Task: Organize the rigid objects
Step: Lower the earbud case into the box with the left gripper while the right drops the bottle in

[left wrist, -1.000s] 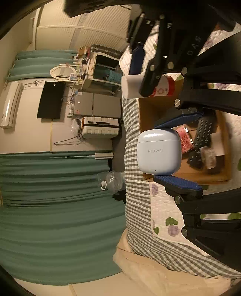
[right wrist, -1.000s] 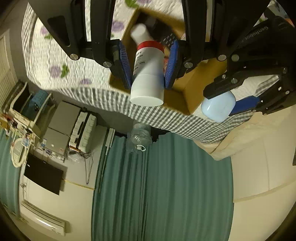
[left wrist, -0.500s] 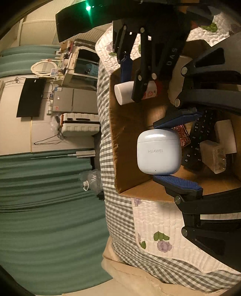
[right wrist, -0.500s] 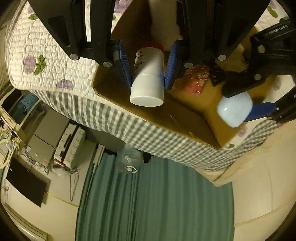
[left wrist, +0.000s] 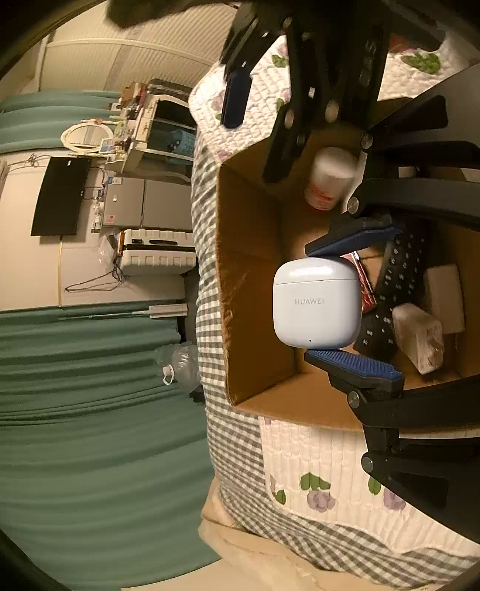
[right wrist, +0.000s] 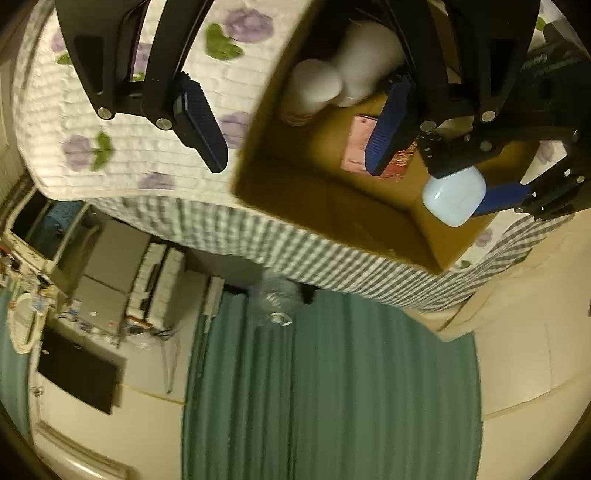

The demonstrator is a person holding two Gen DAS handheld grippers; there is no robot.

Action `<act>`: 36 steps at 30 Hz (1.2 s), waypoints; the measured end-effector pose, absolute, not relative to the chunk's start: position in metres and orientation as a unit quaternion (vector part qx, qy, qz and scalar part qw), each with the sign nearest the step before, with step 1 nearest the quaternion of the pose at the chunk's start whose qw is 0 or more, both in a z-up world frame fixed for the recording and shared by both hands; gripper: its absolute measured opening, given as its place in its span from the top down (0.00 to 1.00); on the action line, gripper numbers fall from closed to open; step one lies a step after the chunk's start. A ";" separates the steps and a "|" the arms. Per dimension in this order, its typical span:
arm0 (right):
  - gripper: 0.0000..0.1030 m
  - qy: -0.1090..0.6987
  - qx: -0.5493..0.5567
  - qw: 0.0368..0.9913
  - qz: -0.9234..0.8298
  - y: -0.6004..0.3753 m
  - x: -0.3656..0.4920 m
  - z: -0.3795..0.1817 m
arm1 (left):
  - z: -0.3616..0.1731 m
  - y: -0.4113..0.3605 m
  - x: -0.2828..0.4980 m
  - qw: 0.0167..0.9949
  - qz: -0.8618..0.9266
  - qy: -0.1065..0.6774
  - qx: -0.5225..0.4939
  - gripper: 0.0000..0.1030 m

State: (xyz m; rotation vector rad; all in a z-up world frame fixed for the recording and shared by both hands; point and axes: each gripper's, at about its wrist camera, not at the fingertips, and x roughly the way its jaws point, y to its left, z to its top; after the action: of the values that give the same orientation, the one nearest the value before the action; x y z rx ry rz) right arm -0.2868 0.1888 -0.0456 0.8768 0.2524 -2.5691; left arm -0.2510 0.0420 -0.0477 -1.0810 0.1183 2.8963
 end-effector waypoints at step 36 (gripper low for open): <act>0.04 0.038 0.305 0.123 -0.944 0.231 -0.224 -0.029 | -0.017 0.012 -0.233 0.002 0.941 0.008 -0.337 0.25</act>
State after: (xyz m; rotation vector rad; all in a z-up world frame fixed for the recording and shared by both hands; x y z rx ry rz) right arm -0.2242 0.2306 -0.0287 0.8882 0.1107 -2.7527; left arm -0.2330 0.0120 -0.0167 -1.0575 0.0243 2.9543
